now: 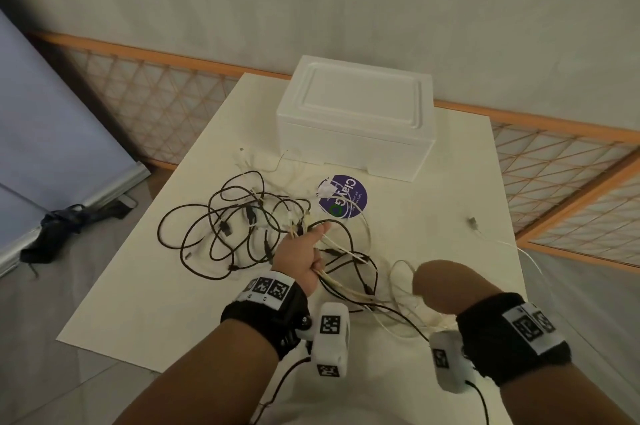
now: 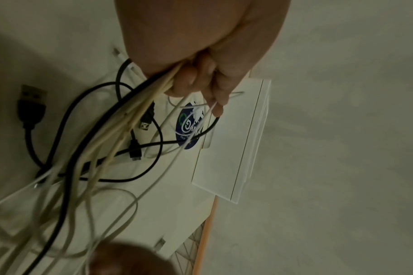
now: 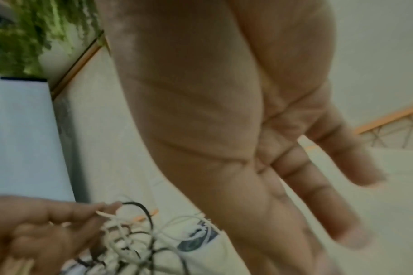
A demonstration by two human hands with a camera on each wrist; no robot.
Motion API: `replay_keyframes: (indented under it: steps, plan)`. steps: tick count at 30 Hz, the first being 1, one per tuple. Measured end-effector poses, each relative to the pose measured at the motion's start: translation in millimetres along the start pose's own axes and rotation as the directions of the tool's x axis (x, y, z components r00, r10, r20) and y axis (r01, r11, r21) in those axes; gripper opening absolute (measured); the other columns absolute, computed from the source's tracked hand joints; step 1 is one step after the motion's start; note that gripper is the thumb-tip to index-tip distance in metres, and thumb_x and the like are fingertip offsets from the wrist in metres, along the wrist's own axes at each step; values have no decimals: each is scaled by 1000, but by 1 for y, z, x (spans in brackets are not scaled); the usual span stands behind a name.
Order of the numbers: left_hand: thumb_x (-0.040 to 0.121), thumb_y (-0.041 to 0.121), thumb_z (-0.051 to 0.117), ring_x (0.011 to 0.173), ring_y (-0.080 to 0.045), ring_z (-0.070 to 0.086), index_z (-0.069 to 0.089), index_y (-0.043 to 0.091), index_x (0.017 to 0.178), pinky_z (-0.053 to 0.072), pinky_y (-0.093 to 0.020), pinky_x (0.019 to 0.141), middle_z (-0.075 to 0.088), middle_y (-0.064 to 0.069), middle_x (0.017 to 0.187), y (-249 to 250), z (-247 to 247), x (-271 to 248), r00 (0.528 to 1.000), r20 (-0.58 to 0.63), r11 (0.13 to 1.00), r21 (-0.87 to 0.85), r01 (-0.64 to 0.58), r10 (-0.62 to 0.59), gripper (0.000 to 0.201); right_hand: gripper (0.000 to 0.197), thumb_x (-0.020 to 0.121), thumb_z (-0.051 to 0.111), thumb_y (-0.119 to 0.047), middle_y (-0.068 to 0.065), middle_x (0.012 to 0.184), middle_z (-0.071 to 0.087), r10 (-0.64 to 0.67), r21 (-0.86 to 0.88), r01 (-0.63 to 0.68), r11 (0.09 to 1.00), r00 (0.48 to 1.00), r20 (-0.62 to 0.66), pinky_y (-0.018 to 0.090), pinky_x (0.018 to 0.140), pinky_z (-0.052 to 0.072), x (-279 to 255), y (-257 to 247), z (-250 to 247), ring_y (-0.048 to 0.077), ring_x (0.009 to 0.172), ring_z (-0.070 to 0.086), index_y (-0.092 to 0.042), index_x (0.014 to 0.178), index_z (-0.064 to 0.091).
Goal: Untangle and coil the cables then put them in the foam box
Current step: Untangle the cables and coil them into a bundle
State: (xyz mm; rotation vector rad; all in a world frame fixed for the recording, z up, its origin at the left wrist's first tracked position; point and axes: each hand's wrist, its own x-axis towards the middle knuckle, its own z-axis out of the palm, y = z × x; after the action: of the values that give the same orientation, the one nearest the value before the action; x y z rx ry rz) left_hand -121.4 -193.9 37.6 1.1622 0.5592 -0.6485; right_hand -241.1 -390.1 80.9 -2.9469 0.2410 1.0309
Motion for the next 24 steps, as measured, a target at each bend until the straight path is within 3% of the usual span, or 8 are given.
replay_keyframes:
  steps: [2,4,8,12,15,18,21,24]
  plan:
    - [85,15,69,33,-6,27,58,4,122,26,-20,35,67,0,100,-5,5,-5,1000,19,1000,13,9,-9,40,41,90,47,-19,-3,134,52,-29,253,68,965,987,-156,32,106,37,3,-16,-8,17,125,47,-22,130,53]
    - [84,16,71,34,-6,28,60,5,120,26,-20,35,64,-3,85,-11,13,-14,998,60,999,40,25,-27,38,41,91,51,-20,0,131,56,-75,424,202,883,952,-297,28,101,39,10,-42,-18,18,120,51,-17,132,51]
    - [85,11,69,34,-6,30,64,3,113,25,-20,35,57,-2,68,-14,22,-29,994,113,997,78,2,-11,29,24,96,43,-17,6,104,65,-170,215,299,930,866,-471,27,73,35,16,-69,-21,25,98,59,-14,115,57]
    - [87,11,66,33,-5,24,63,10,102,23,-18,33,65,-3,98,2,3,-16,1000,6,1000,-23,2,-2,15,26,94,48,-28,-4,116,63,-172,134,220,966,938,-301,23,90,38,5,-36,-5,17,113,54,-27,113,65]
    - [93,13,59,33,-4,22,65,12,94,22,-17,34,71,0,96,10,-7,-11,1000,-22,999,-39,-8,7,6,23,92,49,-28,-5,114,64,-130,80,146,986,976,-177,24,91,40,-2,-11,4,15,109,56,-28,107,67]
    - [93,14,61,33,-5,24,63,10,104,23,-18,34,72,1,99,9,-5,-16,1000,-6,1000,-24,1,-1,13,26,93,51,-26,-6,112,64,-116,200,159,967,971,-210,18,88,40,-4,-5,-2,11,106,57,-25,115,64]
    - [86,13,68,34,-6,25,59,7,115,24,-19,36,65,-5,102,0,1,-22,999,24,1000,11,-25,25,31,39,89,60,-24,-10,101,63,-128,513,254,820,955,-269,7,70,38,-5,-27,-16,2,84,56,-26,127,54]
    - [84,9,70,34,-6,27,60,7,113,23,-19,36,61,-7,91,-3,6,-30,996,84,999,35,-37,34,31,36,90,59,-34,-8,93,58,-179,536,330,777,932,-315,16,71,40,-2,-59,-26,6,82,52,-23,124,56]
